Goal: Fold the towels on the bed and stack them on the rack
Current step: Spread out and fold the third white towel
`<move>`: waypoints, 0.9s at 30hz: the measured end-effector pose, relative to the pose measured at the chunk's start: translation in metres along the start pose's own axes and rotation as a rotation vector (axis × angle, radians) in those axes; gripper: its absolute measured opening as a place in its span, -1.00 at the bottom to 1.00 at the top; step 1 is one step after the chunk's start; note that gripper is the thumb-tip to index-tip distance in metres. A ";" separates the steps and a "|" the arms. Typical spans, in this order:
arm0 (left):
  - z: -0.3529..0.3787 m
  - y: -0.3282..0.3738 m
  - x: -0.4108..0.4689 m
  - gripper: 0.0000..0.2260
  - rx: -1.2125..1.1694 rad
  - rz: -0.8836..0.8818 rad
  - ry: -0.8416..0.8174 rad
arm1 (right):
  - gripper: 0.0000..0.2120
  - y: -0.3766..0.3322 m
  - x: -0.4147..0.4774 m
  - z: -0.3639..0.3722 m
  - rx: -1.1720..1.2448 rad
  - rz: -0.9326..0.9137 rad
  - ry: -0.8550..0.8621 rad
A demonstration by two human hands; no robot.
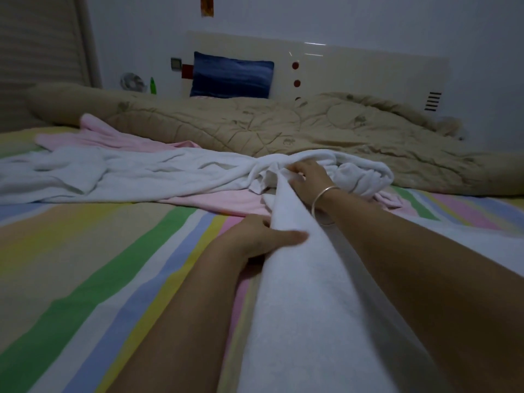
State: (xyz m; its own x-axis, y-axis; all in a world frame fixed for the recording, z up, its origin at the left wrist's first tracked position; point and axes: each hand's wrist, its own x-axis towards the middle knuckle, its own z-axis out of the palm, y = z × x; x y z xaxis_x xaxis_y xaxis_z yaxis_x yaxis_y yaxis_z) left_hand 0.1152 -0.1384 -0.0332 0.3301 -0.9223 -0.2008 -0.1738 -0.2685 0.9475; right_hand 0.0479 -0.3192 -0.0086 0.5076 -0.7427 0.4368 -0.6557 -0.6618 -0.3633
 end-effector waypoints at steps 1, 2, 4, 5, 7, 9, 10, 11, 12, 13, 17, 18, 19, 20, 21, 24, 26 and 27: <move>-0.006 -0.003 0.002 -0.61 0.062 0.002 -0.022 | -0.73 0.003 -0.001 0.006 -0.024 -0.030 -0.006; -0.008 -0.003 0.002 -0.63 0.115 -0.010 -0.011 | -0.72 0.004 -0.001 0.005 -0.043 -0.037 -0.001; -0.011 -0.004 0.006 -0.64 0.145 -0.038 0.016 | -0.73 0.006 0.000 0.004 -0.042 -0.065 0.000; -0.012 -0.005 0.007 -0.65 0.160 -0.056 0.039 | -0.74 0.008 0.003 0.005 -0.023 -0.083 -0.010; -0.011 -0.002 0.002 -0.70 0.217 -0.050 0.086 | -0.71 0.010 0.005 0.001 -0.039 -0.066 -0.057; -0.012 -0.005 0.004 -0.75 0.309 -0.031 0.124 | -0.66 0.011 0.006 0.000 -0.083 -0.060 -0.059; -0.011 -0.007 0.005 -0.77 0.339 -0.022 0.151 | -0.66 0.010 0.006 -0.001 -0.081 -0.065 -0.042; -0.011 -0.007 0.005 -0.79 0.349 -0.019 0.164 | -0.67 0.011 0.005 -0.001 -0.072 -0.075 -0.021; -0.010 -0.008 0.007 -0.80 0.346 -0.022 0.170 | -0.68 0.010 0.003 -0.003 -0.063 -0.080 -0.001; -0.010 -0.008 0.008 -0.80 0.345 -0.023 0.175 | -0.69 0.010 0.003 -0.003 -0.051 -0.091 0.024; -0.007 -0.007 0.005 -0.82 0.250 -0.058 0.171 | -0.65 0.006 -0.017 -0.017 -0.039 -0.132 0.070; -0.008 -0.007 0.004 -0.84 0.227 -0.046 0.188 | -0.59 0.003 -0.027 -0.024 -0.065 -0.133 0.048; -0.007 -0.005 0.001 -0.81 0.221 -0.019 0.208 | -0.52 0.002 -0.040 -0.033 -0.117 -0.133 0.035; -0.009 -0.005 -0.001 -0.77 0.224 0.033 0.235 | -0.46 -0.001 -0.053 -0.041 -0.174 -0.144 0.038; -0.008 0.001 -0.008 -0.68 0.226 0.107 0.241 | -0.43 -0.004 -0.070 -0.055 -0.213 -0.164 0.048; -0.010 0.018 -0.044 -0.17 0.479 0.452 0.319 | -0.44 -0.022 -0.132 -0.088 -0.090 -0.266 0.046; -0.004 0.028 -0.085 -0.15 0.621 0.725 0.351 | -0.45 -0.042 -0.180 -0.104 -0.056 -0.297 0.005; 0.001 0.030 -0.106 -0.21 0.648 0.784 0.334 | -0.42 -0.051 -0.202 -0.111 -0.071 -0.305 -0.009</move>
State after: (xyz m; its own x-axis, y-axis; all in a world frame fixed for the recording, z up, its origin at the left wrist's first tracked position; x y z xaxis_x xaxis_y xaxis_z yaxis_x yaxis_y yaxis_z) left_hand 0.0742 -0.0486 0.0159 0.1322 -0.8054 0.5778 -0.8751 0.1790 0.4496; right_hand -0.0828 -0.1239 0.0132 0.6917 -0.5119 0.5095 -0.5094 -0.8458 -0.1584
